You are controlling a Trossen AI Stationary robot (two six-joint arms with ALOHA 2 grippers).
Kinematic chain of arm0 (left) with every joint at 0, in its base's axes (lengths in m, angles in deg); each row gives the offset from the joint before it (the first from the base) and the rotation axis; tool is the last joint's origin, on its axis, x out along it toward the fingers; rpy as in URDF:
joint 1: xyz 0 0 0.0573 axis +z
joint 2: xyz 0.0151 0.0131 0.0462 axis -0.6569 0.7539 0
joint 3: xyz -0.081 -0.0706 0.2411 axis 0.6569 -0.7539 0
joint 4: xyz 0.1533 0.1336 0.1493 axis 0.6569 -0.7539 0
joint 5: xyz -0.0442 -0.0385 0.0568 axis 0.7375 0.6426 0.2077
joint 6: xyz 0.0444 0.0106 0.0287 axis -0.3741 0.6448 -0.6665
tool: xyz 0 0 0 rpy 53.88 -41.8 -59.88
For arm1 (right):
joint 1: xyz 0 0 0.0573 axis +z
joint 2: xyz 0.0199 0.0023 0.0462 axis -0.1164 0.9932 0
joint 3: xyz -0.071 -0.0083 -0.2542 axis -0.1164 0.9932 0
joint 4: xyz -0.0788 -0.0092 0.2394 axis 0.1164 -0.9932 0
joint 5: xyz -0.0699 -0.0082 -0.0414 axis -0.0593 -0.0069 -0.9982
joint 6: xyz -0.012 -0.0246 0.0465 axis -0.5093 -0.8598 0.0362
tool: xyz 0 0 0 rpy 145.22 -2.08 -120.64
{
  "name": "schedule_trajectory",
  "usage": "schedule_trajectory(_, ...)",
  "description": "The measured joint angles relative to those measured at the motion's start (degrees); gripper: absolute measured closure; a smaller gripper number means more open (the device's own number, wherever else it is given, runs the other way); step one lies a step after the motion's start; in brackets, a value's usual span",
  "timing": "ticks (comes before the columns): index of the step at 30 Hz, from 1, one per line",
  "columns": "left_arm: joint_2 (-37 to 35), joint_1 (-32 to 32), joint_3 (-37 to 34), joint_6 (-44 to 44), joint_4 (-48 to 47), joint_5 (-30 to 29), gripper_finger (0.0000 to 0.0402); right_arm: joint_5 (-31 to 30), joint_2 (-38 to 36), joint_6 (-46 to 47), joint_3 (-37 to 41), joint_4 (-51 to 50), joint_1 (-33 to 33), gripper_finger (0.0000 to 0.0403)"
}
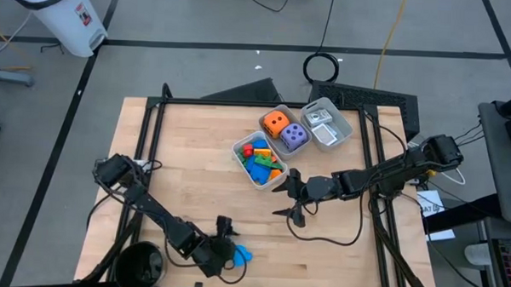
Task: Pick & Place Toys
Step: Put the light blue game piece into the white bin
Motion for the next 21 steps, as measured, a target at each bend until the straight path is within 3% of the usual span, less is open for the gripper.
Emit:
schedule_trajectory(15, 7.0, 3.9, 0.1, -13.6, 16.8, 1.2, 0.0094, 0.0, 0.0, -0.3, 0.0, 0.0, 0.0, 0.0074)
schedule_trajectory(21, 7.6, 7.1, 0.1, -12.2, 20.3, 2.3, 0.0094, 0.0, 0.0, -0.3, 0.0, -0.1, 0.0, 0.0074)
